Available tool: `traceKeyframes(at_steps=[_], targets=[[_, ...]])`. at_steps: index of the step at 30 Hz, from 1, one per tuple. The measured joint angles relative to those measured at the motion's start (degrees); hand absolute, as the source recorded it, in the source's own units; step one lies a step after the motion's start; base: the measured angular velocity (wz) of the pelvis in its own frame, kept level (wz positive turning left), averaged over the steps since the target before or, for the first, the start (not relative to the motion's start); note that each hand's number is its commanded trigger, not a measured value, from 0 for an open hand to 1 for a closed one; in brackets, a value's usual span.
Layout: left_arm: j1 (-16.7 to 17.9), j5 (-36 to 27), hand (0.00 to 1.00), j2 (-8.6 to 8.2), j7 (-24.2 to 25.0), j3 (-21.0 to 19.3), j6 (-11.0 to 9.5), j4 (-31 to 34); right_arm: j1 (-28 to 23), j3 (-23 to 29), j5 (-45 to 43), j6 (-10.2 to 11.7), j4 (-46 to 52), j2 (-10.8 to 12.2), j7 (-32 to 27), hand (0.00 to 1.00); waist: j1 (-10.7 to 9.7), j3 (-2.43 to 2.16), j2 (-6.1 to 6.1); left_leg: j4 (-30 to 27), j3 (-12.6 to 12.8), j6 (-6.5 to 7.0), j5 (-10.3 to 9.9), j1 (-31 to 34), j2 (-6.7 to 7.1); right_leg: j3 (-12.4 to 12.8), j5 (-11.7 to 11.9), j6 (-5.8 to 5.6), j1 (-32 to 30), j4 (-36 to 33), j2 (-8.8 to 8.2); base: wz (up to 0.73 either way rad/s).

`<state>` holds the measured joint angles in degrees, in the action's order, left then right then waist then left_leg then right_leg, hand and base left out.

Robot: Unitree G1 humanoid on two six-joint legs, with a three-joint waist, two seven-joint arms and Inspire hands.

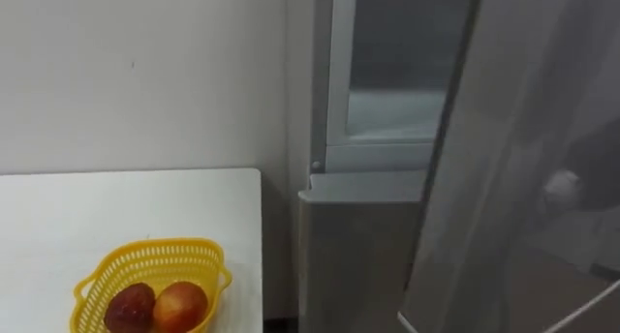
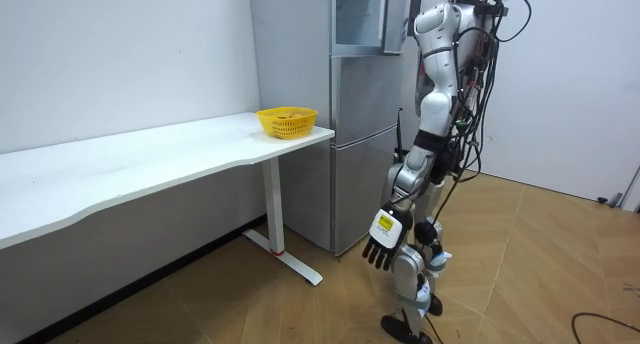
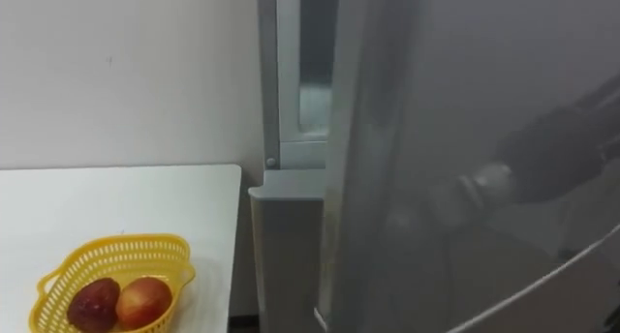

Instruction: Retrieve from the upper fridge

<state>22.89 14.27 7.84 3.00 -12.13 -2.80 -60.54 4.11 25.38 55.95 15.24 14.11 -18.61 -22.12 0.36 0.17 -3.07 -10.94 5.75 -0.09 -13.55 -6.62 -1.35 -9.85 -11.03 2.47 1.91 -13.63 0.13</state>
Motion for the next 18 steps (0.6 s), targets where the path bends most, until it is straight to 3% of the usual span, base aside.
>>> traceKeyframes(at_steps=[6,9,18], targets=[[0.03,0.22,0.00,0.04,0.08,-0.14,0.08,0.27,1.77,-0.58,-0.79,-0.38,0.00,-0.12,1.15,0.00,0.37,-0.20,0.08,-0.05,-1.31,0.00,0.00,-0.22,-0.01,-1.36,0.03,0.03,0.67,0.98,-0.01,0.12],[0.02,0.39,0.00,-0.07,0.32,-0.13,0.33,0.24,1.81,-1.93,-5.01,-0.55,-0.02,-0.52,1.46,0.00,1.67,-0.14,0.05,-0.04,-1.63,-0.01,0.00,-0.32,-0.04,-1.44,0.05,0.06,1.23,1.00,0.04,0.00],[-0.33,0.00,0.00,-0.04,0.53,-0.05,1.64,-1.05,4.57,-4.19,-11.61,-2.38,-1.82,-0.53,1.81,0.00,1.95,0.17,-0.35,0.00,-2.67,0.00,0.01,-0.07,0.05,-1.98,0.00,0.09,1.23,0.93,-0.03,0.02]])
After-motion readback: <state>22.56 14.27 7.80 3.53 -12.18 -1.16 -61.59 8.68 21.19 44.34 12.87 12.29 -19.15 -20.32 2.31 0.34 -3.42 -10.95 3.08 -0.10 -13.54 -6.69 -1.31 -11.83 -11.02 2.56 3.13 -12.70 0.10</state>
